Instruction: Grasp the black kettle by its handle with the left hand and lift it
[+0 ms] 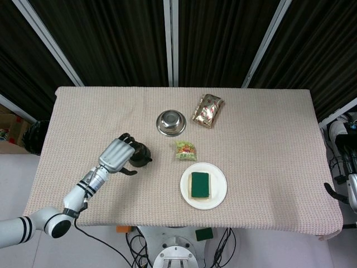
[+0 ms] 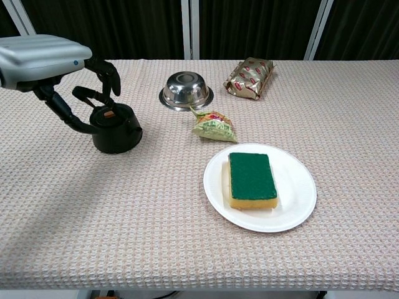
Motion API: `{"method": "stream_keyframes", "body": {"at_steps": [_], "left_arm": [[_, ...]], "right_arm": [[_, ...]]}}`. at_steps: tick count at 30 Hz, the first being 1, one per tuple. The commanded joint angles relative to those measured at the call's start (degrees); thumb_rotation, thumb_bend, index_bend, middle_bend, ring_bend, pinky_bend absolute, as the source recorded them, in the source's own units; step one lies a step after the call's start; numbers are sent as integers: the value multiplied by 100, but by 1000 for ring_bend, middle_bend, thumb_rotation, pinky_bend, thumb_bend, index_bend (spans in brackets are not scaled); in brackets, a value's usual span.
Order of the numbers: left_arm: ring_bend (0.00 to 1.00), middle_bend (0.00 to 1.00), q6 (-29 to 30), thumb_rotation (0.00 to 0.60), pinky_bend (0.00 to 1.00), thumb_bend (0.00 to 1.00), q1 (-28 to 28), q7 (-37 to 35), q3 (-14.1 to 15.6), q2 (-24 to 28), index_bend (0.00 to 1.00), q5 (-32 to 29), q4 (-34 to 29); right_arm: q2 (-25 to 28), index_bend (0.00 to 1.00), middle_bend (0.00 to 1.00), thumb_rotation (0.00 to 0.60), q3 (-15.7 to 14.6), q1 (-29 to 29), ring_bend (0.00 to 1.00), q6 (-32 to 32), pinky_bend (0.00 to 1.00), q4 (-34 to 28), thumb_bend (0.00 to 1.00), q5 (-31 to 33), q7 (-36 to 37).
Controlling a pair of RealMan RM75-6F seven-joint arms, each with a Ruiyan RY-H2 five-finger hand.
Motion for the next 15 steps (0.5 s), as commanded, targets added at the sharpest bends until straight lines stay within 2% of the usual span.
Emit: {"method": "stream_keyframes", "body": {"at_steps": [1, 15], "left_arm": [[288, 415, -28, 468, 205, 0, -5, -47, 23, -19, 364, -48, 30], [340, 440, -90, 521, 206, 0, -28, -380, 142, -93, 384, -22, 102]], "right_arm": [[-2, 0, 0, 600, 12, -2, 0, -4, 0, 2, 202, 7, 1], [-22, 0, 0, 600, 68, -14, 0, -37, 0, 18, 205, 44, -16]]}}
